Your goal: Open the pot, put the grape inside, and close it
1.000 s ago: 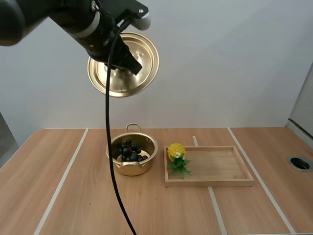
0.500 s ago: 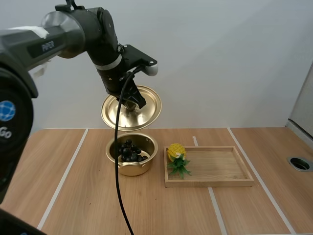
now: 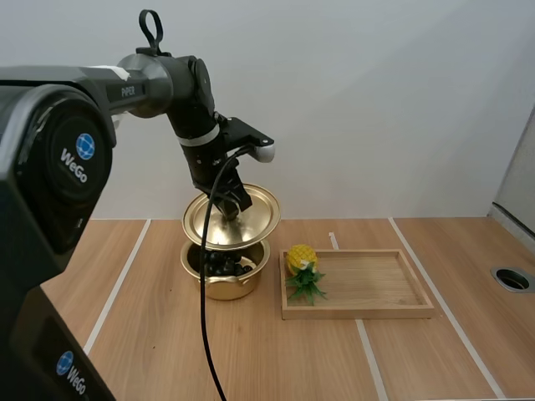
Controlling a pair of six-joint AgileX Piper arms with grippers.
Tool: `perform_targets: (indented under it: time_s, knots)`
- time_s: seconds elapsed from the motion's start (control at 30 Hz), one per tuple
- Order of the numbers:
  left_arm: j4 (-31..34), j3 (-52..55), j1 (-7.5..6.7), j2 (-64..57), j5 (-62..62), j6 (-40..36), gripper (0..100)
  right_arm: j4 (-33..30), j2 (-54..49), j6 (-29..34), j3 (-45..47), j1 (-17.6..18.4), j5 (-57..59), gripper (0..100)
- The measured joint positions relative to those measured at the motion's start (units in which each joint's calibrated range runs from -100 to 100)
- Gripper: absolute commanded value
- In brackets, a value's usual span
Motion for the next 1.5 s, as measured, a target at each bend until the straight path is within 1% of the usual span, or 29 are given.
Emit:
perform_targets:
  time_s: [0.2,0.4,0.63,0.8,0.97,1.5]
  knots:
    - [0.36,1.41,0.00,2.50,0.00,0.31,0,-0.10,0.00,0.00,0.00,0.00,0.66,0]
    - [2.99,1.68,0.07,4.63,0.00,0.31,0,-0.10,0.00,0.00,0.00,0.00,0.66,0]
    - [2.80,1.68,1.63,6.88,-0.90,1.69,0,-0.10,0.00,0.00,0.00,0.00,0.78,0]
    - [2.55,1.68,1.97,7.41,-0.90,2.25,0,-0.10,0.00,0.00,0.00,0.00,0.78,0]
    - [1.81,1.83,1.99,8.84,-4.07,2.59,0,-0.21,0.00,0.00,0.00,0.00,0.78,0]
    - [0.43,1.83,1.99,10.65,-3.51,3.71,0,-0.21,0.00,0.00,0.00,0.00,0.78,0]
